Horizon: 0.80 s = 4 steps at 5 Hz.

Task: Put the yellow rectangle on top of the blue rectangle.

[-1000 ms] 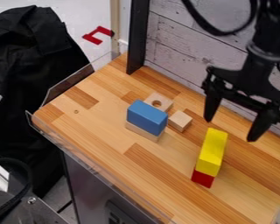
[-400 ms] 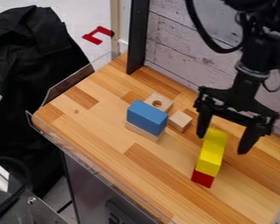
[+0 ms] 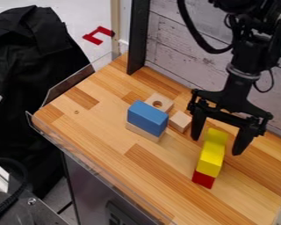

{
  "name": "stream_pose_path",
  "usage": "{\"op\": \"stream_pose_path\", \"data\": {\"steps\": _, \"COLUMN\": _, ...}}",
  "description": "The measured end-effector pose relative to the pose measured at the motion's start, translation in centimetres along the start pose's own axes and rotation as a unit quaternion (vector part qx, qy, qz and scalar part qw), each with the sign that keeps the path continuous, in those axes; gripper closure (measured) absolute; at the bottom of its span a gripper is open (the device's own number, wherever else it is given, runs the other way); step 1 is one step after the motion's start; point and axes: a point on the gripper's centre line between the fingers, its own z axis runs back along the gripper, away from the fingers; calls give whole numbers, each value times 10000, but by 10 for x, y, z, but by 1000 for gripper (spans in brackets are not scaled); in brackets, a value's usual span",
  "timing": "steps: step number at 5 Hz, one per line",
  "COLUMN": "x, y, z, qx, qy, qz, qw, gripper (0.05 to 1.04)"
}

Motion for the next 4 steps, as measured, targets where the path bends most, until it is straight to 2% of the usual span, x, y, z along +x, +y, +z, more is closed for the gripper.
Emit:
{"op": "stream_pose_path", "data": {"steps": 2, "x": 1, "y": 1, "z": -13, "qx": -185, "qy": 128, "qz": 13, "qw": 9997, "gripper": 83}}
{"op": "stream_pose_path", "data": {"steps": 4, "x": 0, "y": 1, "z": -16, "qx": -295, "qy": 163, "qz": 87, "qw": 9994, "gripper": 107}}
